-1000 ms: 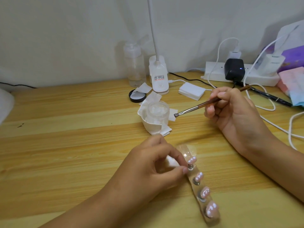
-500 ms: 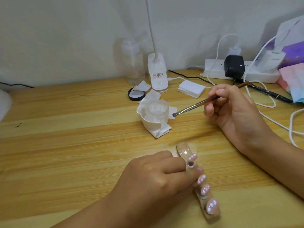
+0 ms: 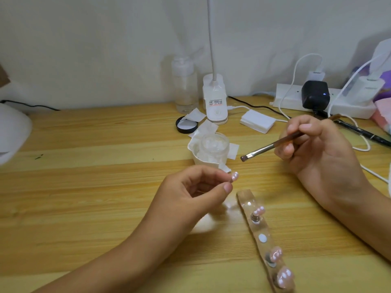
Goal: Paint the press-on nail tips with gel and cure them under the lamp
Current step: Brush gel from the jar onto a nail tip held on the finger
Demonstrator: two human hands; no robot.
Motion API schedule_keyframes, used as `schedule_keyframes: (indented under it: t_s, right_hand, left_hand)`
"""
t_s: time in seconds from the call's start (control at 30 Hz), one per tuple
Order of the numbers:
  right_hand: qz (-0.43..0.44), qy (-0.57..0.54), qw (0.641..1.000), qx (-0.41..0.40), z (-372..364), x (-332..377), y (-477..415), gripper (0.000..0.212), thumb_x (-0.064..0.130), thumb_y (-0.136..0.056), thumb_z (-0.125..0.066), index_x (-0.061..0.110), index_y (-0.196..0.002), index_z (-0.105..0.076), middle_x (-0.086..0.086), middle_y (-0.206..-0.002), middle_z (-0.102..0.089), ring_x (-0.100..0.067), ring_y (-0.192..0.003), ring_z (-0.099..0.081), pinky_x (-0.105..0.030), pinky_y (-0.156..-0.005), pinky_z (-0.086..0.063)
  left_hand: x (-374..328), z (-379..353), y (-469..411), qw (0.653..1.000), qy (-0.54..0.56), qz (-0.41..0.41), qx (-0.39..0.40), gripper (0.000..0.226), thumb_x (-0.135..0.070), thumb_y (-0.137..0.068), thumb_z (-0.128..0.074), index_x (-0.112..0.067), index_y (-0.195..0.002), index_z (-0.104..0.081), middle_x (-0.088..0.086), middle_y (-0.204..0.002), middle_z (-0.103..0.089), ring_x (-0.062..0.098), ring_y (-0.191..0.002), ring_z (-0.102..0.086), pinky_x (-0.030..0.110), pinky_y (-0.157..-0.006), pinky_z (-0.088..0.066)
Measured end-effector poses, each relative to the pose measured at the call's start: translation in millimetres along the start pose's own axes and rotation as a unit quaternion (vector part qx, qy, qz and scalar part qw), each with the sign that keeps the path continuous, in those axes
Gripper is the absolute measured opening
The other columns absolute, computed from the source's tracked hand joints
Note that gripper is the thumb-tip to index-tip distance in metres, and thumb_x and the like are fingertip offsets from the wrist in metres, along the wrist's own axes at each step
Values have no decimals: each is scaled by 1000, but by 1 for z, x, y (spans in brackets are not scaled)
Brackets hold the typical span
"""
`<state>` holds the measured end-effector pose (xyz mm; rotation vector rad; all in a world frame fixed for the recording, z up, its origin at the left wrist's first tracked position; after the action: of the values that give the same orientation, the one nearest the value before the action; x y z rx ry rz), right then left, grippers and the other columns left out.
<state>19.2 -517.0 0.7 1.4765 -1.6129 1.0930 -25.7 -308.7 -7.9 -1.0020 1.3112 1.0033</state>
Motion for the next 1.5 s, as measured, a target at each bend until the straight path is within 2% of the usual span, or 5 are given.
schedule_keyframes:
  t_s: [0.57, 0.87, 1.1, 1.23, 1.5]
  right_hand:
    - [0, 83, 994, 66, -9, -2, 5, 27, 17, -83, -43, 23, -66, -63, 0, -55, -52, -12, -55, -51, -22, -58, -44]
    - [12, 108, 994, 32, -4, -3, 3, 28, 16, -82, -46, 24, -65, -66, -1, -59, -56, -11, -55, -54, -19, -55, -48]
    - [10, 74, 997, 23, -4, 0, 3, 27, 19, -83, -46, 23, -64, -65, 0, -53, -52, -12, -52, -50, -21, -55, -47]
    - [7, 91, 993, 71, -10, -2, 6, 28, 16, -83, -45, 23, -65, -65, -1, -54, -52, -13, -52, -52, -21, -54, -47]
    - [12, 78, 997, 21, -5, 0, 4, 28, 16, -82, -46, 23, -63, -65, 0, -58, -54, -11, -54, -53, -20, -55, -48]
  left_hand:
    - [1, -1, 2, 1000, -28, -11, 3, 8, -22, -72, -72, -30, -73, -72, -8, -77, -71, 2, -69, -62, 15, -61, -48]
    - [0, -2, 2, 999, -35, -21, 11, 11, -20, -73, -71, -31, -72, -70, -9, -78, -71, 3, -68, -62, 17, -62, -50]
    - [1, -2, 1, 999, -37, -23, 16, 10, -19, -75, -72, -29, -75, -70, 10, -89, -71, 9, -72, -63, 27, -65, -58]
    - [1, -2, 2, 999, -34, -21, 14, 11, -19, -74, -72, -29, -72, -70, 6, -82, -70, 7, -67, -61, 27, -64, -56]
    - [-1, -2, 1, 999, -20, -26, 12, 12, -17, -74, -71, -29, -70, -68, -9, -74, -69, 3, -67, -60, 16, -62, -48]
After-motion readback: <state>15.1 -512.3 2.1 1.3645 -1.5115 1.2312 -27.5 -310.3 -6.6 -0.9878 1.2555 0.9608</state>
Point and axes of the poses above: each hand's wrist, its own y-axis away from the middle knuckle, its own z-axis out of the back of the hand, x = y × z, the point moved 5 cm from there along -y, towards the middle knuckle
